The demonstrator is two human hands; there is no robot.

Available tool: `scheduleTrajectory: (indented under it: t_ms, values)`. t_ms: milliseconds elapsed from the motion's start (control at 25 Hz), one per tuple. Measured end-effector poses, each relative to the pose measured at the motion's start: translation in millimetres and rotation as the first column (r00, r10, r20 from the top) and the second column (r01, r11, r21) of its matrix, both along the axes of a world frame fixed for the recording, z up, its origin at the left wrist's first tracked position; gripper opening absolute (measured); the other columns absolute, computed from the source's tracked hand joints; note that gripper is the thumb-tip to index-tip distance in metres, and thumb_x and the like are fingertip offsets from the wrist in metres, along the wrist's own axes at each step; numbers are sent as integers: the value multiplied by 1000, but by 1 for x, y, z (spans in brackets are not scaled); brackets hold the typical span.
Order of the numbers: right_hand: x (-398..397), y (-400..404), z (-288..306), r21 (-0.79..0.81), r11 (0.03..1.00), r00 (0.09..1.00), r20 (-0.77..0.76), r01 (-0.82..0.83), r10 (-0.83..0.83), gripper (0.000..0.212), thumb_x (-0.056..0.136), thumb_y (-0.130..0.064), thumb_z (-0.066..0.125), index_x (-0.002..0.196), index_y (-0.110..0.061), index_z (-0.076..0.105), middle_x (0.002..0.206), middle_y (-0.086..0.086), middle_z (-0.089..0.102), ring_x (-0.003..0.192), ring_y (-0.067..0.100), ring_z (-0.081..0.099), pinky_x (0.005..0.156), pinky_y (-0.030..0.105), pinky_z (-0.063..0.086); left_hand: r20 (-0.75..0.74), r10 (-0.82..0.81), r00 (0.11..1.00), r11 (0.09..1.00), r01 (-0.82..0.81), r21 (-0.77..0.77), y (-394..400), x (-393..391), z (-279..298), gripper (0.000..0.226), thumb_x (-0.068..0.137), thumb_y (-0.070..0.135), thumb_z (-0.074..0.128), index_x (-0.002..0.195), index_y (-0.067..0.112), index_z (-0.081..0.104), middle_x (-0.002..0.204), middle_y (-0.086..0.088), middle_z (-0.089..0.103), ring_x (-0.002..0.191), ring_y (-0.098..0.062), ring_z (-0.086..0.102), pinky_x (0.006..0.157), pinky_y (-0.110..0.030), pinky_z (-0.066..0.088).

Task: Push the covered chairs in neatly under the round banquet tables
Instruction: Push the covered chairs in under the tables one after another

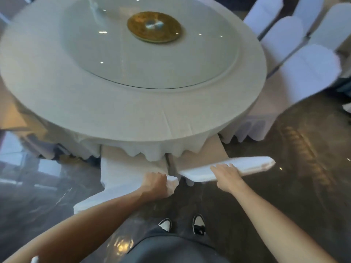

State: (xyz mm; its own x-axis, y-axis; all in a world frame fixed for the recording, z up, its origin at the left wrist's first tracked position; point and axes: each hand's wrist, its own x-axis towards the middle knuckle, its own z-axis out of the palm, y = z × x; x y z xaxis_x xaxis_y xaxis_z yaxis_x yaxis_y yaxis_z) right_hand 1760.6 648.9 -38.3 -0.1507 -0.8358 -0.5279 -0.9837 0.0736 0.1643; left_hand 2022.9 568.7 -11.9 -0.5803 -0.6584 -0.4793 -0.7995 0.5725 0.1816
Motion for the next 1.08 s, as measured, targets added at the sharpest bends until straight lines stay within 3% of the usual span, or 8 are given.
scheduleTrajectory:
  t_ms: [80,200,320,680,800,1080]
  values:
    - [-10,-1,-3,26,998,998,6,-62,62,40,88,-22,57,127,-20,49,126,5,58,116,29,53,94,42,40,40,50,998,999,-49,-20,5,-3,-7,27,83,37,50,64,17,46,86,-9,71,75,-29,65,64,-28,39]
    - [-21,-6,-2,27,986,986,10,-165,165,28,85,-17,57,113,-20,55,113,6,66,104,29,61,82,39,44,128,101,987,994,-96,-47,12,-4,-16,20,76,33,57,85,16,64,90,-6,72,82,-26,69,68,-31,46]
    - [-34,-4,-1,50,974,975,30,-222,221,26,83,-16,58,109,-19,58,109,6,67,100,30,63,79,37,45,152,141,978,988,-130,-80,18,-5,-27,24,76,26,61,98,21,68,93,-3,72,86,-26,69,67,-31,43]
    - [-39,2,0,48,958,959,9,-283,283,25,86,-15,58,111,-16,60,110,7,66,101,29,62,82,37,46,149,174,974,978,-152,-144,23,-11,-32,23,74,24,61,97,25,68,87,0,71,79,-23,68,68,-31,47]
    - [-29,4,-4,44,963,964,25,-267,266,25,84,-16,58,109,-16,61,109,7,67,100,29,62,82,37,47,136,165,977,977,-144,-155,22,-12,-34,22,75,23,60,95,24,67,87,-1,71,80,-24,68,65,-30,41]
    - [-31,-4,0,84,939,943,19,-333,333,24,84,-20,56,107,-17,62,107,7,67,99,30,63,80,36,47,92,165,982,982,-155,-103,19,-9,-30,34,67,27,44,90,18,68,85,-7,71,77,-29,67,63,-30,40]
